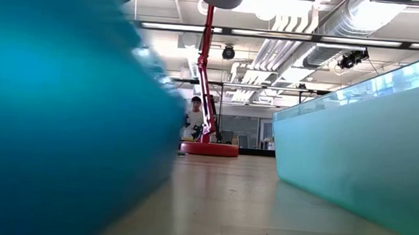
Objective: Pick & Place USB Port
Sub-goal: Put the orange charger cable into the blue bin, then put the white USB cable into the green bin
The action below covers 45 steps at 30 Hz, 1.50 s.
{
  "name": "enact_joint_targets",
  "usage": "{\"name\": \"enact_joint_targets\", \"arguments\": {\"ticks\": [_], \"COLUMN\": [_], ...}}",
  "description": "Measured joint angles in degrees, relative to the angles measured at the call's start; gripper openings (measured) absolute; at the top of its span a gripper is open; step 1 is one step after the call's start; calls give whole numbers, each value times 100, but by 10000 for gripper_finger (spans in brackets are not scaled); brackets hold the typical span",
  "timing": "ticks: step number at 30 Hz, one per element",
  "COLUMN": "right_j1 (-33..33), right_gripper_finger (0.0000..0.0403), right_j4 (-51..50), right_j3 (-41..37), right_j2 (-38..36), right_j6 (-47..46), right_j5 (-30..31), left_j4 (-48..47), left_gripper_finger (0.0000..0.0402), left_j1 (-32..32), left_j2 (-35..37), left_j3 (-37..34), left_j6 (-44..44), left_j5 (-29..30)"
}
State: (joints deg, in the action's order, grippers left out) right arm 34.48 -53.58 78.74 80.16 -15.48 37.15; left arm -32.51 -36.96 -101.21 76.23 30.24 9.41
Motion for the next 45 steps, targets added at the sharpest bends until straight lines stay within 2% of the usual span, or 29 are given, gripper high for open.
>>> {"name": "enact_joint_targets", "arguments": {"ticks": [11,16,22,26,30,34,35,38,40,42,45], "right_j1": [4,4,4,4,4,4,4,4,4,4,4], "right_gripper_finger": [248,248,248,248,248,248,248,248,248,248,248], "right_j4": [344,347,352,355,369,350,332,276,241,206,199], "right_j3": [-173,-173,-173,-173,-171,-171,-171,-171,-169,-169,-169], "right_j2": [0,0,2,2,2,2,2,2,2,2,2], "right_j6": [246,246,248,267,309,309,309,310,307,306,305], "right_j5": [-170,-214,-223,-222,-222,-223,-223,-228,-256,-257,-306], "left_j4": [-136,-154,-868,-2286,-4057,-5703,-5842,-5641,-5775,-5734,-5742], "left_gripper_finger": [195,237,235,225,215,211,211,211,211,211,211], "left_j1": [36,69,73,71,69,69,72,174,350,667,1312], "left_j2": [2,2,73,85,90,92,104,271,322,394,477], "left_j3": [0,0,411,1164,2061,2620,2634,2439,2385,2209,1953], "left_j6": [24,26,12,-122,-155,-345,-455,-1548,-1655,-1637,-1532], "left_j5": [210,276,652,1173,2025,2944,3115,3499,3632,3453,2870]}}
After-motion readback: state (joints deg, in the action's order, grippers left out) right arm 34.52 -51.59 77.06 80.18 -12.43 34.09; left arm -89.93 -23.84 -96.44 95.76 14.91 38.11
